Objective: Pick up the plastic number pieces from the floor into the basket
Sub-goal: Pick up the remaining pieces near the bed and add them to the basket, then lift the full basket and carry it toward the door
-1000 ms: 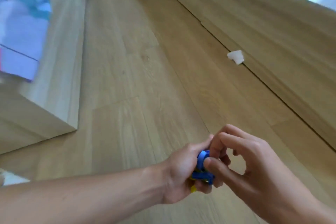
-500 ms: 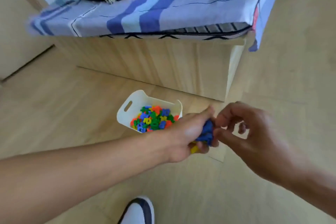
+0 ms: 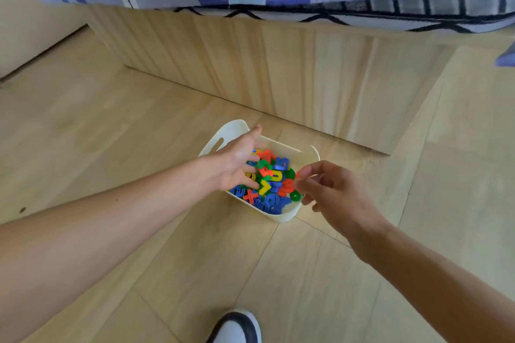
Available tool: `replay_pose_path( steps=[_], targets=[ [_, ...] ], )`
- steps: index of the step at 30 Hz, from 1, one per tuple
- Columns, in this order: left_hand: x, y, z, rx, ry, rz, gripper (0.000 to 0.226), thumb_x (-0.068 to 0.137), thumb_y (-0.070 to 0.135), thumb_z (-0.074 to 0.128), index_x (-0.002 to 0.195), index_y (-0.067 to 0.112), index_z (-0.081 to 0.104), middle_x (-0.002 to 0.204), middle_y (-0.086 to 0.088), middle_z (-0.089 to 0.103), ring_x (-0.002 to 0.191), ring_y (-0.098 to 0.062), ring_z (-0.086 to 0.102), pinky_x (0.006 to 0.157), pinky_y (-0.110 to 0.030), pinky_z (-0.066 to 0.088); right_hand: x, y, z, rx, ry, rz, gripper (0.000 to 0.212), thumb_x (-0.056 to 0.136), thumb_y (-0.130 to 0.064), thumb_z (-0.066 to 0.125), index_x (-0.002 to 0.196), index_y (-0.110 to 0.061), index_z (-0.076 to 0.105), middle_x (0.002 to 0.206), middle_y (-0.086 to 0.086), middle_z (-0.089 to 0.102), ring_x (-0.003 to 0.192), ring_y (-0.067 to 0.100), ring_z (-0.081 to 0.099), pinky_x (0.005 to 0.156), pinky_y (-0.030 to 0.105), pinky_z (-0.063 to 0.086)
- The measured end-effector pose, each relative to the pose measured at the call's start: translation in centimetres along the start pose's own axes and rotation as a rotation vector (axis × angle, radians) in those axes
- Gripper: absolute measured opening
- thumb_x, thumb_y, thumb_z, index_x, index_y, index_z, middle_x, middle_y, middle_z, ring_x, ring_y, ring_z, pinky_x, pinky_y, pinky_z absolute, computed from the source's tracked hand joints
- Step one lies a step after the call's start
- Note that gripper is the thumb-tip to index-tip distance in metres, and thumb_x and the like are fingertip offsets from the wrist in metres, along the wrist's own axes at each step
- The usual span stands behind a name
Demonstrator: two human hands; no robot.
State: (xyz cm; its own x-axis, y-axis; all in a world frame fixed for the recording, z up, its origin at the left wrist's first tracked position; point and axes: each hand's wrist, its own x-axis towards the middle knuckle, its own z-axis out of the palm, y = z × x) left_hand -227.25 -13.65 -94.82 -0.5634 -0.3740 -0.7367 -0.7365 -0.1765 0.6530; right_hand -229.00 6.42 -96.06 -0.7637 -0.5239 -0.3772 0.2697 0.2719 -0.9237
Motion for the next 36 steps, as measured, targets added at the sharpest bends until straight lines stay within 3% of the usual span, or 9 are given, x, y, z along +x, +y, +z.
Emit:
replay_pose_path(
  steps=[3, 5, 7, 10, 14, 19, 27, 33, 36],
  targets=[
    [0.7, -0.5, -1.7, 0.101, 0.046, 0.053, 0.064, 0.092, 0.06, 0.045, 0.139, 0.015, 0.047, 0.145, -0.013, 0.043, 0.134, -0.035, 0.04, 0.102, -0.056, 0.042, 0.6, 0.2, 0.5, 0.036, 0.022, 0.028, 0.007, 0.088, -0.016, 0.069, 0.095, -0.014, 0.067, 0.076, 0.002, 0.065, 0.056, 0.0, 0.061, 0.064, 0.028, 0.044],
    [1.1, -0.8, -3.0, 0.216, 0.185, 0.199, 0.041, 0.093, 0.049, 0.052, 0.12, 0.019, 0.061, 0.132, -0.007, 0.057, 0.118, -0.027, 0.055, 0.1, -0.047, 0.047, 0.8, 0.4, 0.5, 0.045, 0.056, 0.067, 0.01, 0.089, -0.018, 0.07, 0.097, -0.016, 0.066, 0.079, 0.001, 0.066, 0.057, 0.001, 0.062, 0.064, 0.029, 0.045],
    [1.7, -1.0, -4.6, 0.313, 0.383, 0.379, 0.017, 0.092, 0.037, 0.056, 0.097, 0.024, 0.067, 0.112, -0.001, 0.067, 0.094, -0.013, 0.061, 0.086, -0.032, 0.051, 1.1, 0.7, 0.4, 0.057, 0.116, 0.113, 0.015, 0.088, -0.022, 0.071, 0.101, -0.021, 0.063, 0.081, -0.002, 0.067, 0.066, 0.006, 0.063, 0.063, 0.029, 0.046],
    [2.5, -1.1, -7.0, 0.397, 0.581, 0.463, 0.021, 0.09, 0.029, 0.055, 0.104, 0.019, 0.068, 0.109, 0.001, 0.069, 0.088, -0.011, 0.061, 0.072, -0.024, 0.047, 1.5, 1.1, -0.1, 0.052, 0.188, 0.184, 0.027, 0.089, -0.031, 0.069, 0.112, -0.023, 0.059, 0.096, -0.001, 0.067, 0.088, 0.014, 0.064, 0.074, 0.034, 0.052],
    [3.9, -1.0, -8.8, 0.489, 0.448, 0.253, 0.036, 0.091, 0.037, 0.052, 0.105, 0.009, 0.07, 0.108, -0.01, 0.071, 0.101, -0.029, 0.064, 0.094, -0.037, 0.049, 2.2, 1.1, -0.7, 0.069, 0.181, 0.328, 0.025, 0.092, -0.04, 0.063, 0.106, -0.019, 0.063, 0.103, 0.004, 0.065, 0.1, 0.02, 0.064, 0.093, 0.044, 0.055],
    [4.6, -0.8, -9.3, 0.449, 0.393, 0.223, 0.042, 0.081, 0.042, 0.05, 0.072, 0.005, 0.067, 0.076, -0.01, 0.069, 0.074, -0.028, 0.058, 0.077, -0.035, 0.045, 3.1, 1.0, -0.7, 0.128, 0.088, 0.431, 0.037, 0.099, -0.045, 0.051, 0.107, -0.012, 0.065, 0.101, 0.008, 0.072, 0.097, 0.019, 0.069, 0.087, 0.039, 0.057],
    [4.4, -0.2, -10.2, 0.406, 0.182, 0.125, 0.035, 0.095, 0.032, 0.048, 0.104, 0.003, 0.065, 0.103, -0.017, 0.069, 0.085, -0.026, 0.066, 0.071, -0.03, 0.05, 4.4, 0.2, -1.1, 0.177, 0.068, 0.442, 0.038, 0.098, -0.042, 0.052, 0.104, -0.008, 0.068, 0.09, 0.007, 0.073, 0.091, 0.022, 0.07, 0.089, 0.045, 0.057],
    [2.3, -0.2, -10.4, 0.308, 0.174, 0.034, 0.047, 0.101, 0.04, 0.036, 0.114, 0.002, 0.062, 0.109, -0.018, 0.069, 0.098, -0.033, 0.067, 0.086, -0.038, 0.051, 4.3, -0.8, -1.6, 0.059, 0.098, 0.308, 0.033, 0.096, -0.041, 0.054, 0.092, -0.011, 0.069, 0.075, 0.003, 0.072, 0.088, 0.024, 0.071, 0.083, 0.041, 0.058],
    [-0.5, 0.3, -9.8, 0.222, 0.237, 0.037, 0.038, 0.101, 0.034, 0.038, 0.107, 0.006, 0.064, 0.112, -0.017, 0.069, 0.098, -0.03, 0.067, 0.085, -0.037, 0.051, 2.4, -2.7, -0.8, -0.055, 0.138, 0.227, 0.036, 0.096, -0.04, 0.054, 0.115, -0.011, 0.065, 0.086, 0.001, 0.07, 0.084, 0.017, 0.068, 0.075, 0.035, 0.056]
  ],
)
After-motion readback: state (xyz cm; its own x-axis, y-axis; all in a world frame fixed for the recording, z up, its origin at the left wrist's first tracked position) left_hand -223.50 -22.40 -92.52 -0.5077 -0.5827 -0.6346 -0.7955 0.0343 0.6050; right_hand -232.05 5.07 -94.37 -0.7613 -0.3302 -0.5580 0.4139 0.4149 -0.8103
